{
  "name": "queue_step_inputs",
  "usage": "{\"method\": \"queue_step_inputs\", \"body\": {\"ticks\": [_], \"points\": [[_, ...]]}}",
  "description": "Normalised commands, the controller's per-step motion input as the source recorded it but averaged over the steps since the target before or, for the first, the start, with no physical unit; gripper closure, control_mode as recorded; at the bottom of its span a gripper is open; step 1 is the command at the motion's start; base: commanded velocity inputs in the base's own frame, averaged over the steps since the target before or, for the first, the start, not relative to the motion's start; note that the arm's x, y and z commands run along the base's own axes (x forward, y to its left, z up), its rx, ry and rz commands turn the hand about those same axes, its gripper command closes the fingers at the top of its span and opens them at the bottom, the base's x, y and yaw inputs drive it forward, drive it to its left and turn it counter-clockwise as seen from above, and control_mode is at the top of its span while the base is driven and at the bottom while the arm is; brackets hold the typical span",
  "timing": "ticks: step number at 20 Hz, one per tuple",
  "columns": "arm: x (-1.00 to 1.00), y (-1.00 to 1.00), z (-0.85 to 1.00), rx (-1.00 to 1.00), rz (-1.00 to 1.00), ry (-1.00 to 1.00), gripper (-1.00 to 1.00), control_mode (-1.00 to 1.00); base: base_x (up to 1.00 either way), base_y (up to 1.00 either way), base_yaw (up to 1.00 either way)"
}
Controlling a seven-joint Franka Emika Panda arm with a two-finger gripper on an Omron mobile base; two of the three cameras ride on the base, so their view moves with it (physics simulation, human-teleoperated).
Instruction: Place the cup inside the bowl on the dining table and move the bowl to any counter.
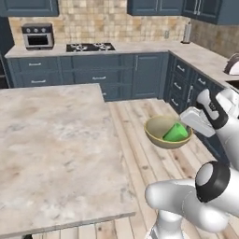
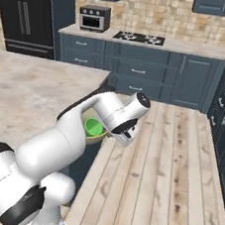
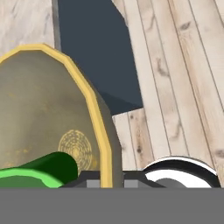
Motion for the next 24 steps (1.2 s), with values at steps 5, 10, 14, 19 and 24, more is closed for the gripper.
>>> {"method": "queue_step_inputs", "body": {"ticks": [5, 10, 14, 19, 24], "points": [[0.0, 0.0, 0.0, 0.0, 0.0, 0.0, 1.0, 1.0, 0.75, -0.4, 0.09], [0.0, 0.0, 0.0, 0.0, 0.0, 0.0, 1.0, 1.0, 0.66, -0.49, 0.1], [0.0, 0.0, 0.0, 0.0, 0.0, 0.0, 1.0, 1.0, 0.56, -0.74, 0.14], [0.0, 0.0, 0.0, 0.0, 0.0, 0.0, 1.0, 1.0, 0.3, -0.86, 0.15], [0.0, 0.0, 0.0, 0.0, 0.0, 0.0, 1.0, 1.0, 0.5, -0.51, 0.09]]}}
